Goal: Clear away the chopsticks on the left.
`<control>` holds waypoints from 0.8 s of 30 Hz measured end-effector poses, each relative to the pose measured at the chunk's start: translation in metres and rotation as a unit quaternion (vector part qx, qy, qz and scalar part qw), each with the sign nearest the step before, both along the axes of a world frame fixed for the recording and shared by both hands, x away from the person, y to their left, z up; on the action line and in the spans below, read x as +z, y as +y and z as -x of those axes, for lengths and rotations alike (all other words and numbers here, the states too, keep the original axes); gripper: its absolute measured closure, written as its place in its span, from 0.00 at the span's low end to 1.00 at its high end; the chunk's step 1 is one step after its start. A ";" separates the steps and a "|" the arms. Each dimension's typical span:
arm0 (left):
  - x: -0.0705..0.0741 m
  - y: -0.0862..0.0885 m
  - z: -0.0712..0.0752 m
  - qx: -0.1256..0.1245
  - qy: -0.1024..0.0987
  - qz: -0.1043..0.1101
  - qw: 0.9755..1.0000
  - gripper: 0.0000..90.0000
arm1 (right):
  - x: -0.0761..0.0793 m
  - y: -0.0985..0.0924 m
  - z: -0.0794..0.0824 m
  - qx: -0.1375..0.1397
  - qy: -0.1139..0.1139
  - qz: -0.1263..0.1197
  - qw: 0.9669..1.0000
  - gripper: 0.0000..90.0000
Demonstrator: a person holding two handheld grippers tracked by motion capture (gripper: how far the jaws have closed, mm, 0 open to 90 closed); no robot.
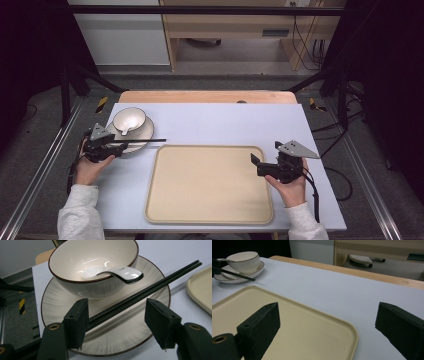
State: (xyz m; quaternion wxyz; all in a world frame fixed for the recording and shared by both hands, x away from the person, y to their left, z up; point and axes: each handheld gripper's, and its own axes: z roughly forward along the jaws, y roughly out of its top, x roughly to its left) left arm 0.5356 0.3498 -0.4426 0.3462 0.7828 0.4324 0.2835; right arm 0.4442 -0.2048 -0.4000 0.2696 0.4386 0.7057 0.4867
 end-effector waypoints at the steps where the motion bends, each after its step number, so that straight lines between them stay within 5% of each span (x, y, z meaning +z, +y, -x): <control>1: -0.001 0.000 -0.001 0.000 0.001 -0.001 1.000 0.42 | 0.000 0.000 0.000 0.000 -0.001 0.000 1.000 0.07; 24: -0.011 -0.002 -0.004 -0.004 0.019 -0.033 0.999 0.62 | 0.000 0.001 0.001 0.000 -0.001 0.000 1.000 0.07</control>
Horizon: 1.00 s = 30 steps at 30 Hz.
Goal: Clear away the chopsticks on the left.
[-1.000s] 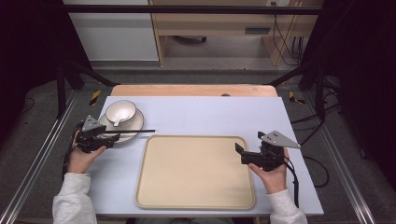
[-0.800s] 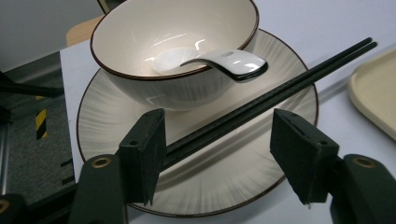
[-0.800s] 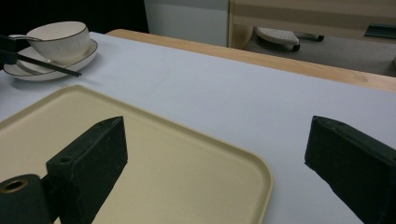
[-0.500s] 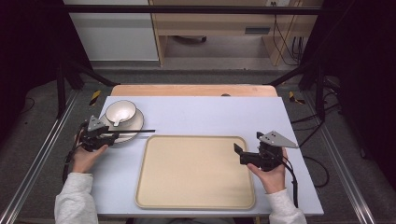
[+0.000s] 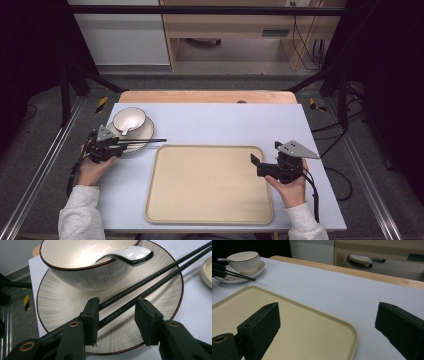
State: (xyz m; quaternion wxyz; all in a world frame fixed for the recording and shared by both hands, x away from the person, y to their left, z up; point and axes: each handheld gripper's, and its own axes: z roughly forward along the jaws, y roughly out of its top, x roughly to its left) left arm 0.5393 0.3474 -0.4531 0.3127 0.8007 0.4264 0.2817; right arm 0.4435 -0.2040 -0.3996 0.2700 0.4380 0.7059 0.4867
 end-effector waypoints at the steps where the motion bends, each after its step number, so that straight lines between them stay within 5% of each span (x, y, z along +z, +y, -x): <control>1: 0.000 0.000 0.000 -0.001 0.001 0.001 1.000 0.63 | 0.000 0.000 0.000 0.000 0.000 0.001 1.000 0.07; 30: 0.002 -0.017 0.008 -0.029 0.026 -0.010 0.999 0.92 | 0.001 -0.001 0.000 0.003 0.003 -0.001 1.000 0.07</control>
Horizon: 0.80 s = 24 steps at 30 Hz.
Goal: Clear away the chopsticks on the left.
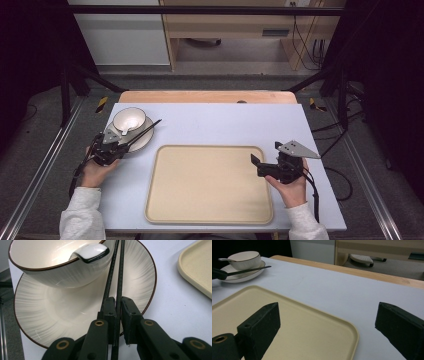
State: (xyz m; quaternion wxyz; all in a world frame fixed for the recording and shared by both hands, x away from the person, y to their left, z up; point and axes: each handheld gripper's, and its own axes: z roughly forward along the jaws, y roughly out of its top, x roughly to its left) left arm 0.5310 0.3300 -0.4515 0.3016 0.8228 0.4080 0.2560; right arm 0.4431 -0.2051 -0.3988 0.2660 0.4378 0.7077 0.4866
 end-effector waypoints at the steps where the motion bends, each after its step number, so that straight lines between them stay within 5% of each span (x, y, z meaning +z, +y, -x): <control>1: 0.000 0.000 0.000 -0.001 0.001 0.001 1.000 0.92 | 0.000 0.000 0.000 0.000 0.000 0.000 1.000 0.07; 14: -0.005 -0.007 -0.015 0.019 0.018 0.039 0.999 0.86 | 0.000 0.000 0.000 0.001 0.001 -0.002 1.000 0.07; 24: -0.005 -0.012 -0.015 0.014 0.019 0.048 0.999 0.94 | 0.001 0.000 0.000 0.002 0.000 0.000 1.000 0.07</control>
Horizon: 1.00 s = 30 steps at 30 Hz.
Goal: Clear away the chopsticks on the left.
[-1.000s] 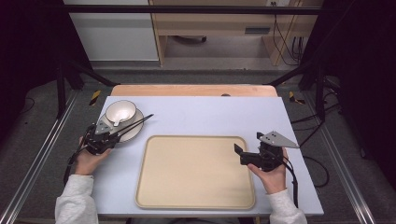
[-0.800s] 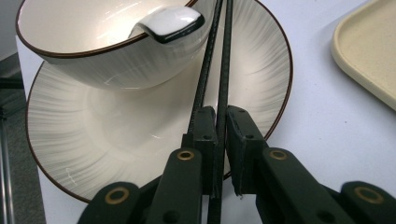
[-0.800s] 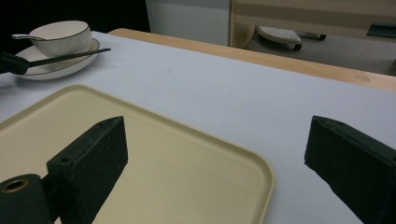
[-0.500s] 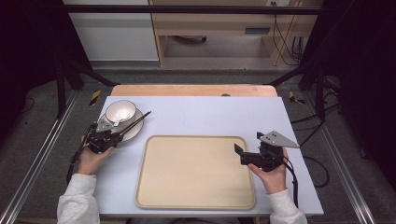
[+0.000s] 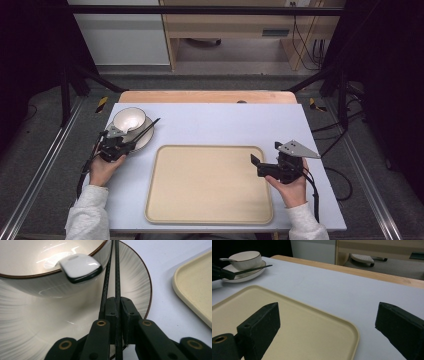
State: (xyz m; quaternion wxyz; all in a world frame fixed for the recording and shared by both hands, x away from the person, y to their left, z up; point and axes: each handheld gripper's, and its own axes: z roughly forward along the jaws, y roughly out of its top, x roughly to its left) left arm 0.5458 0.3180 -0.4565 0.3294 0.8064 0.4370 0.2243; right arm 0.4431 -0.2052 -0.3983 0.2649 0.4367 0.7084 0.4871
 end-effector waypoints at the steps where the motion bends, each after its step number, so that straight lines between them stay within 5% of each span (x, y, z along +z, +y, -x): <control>1: 0.001 0.000 0.000 -0.001 -0.001 -0.003 1.000 0.94 | 0.000 0.000 0.000 0.001 0.000 0.001 1.000 0.07; 17: 0.020 -0.012 0.017 0.003 -0.027 0.017 1.000 0.95 | 0.004 -0.002 0.003 -0.003 -0.005 -0.002 1.000 0.06; 30: 0.037 -0.032 0.047 0.005 -0.046 0.039 0.998 0.95 | 0.007 -0.007 0.004 -0.010 -0.011 -0.006 1.000 0.03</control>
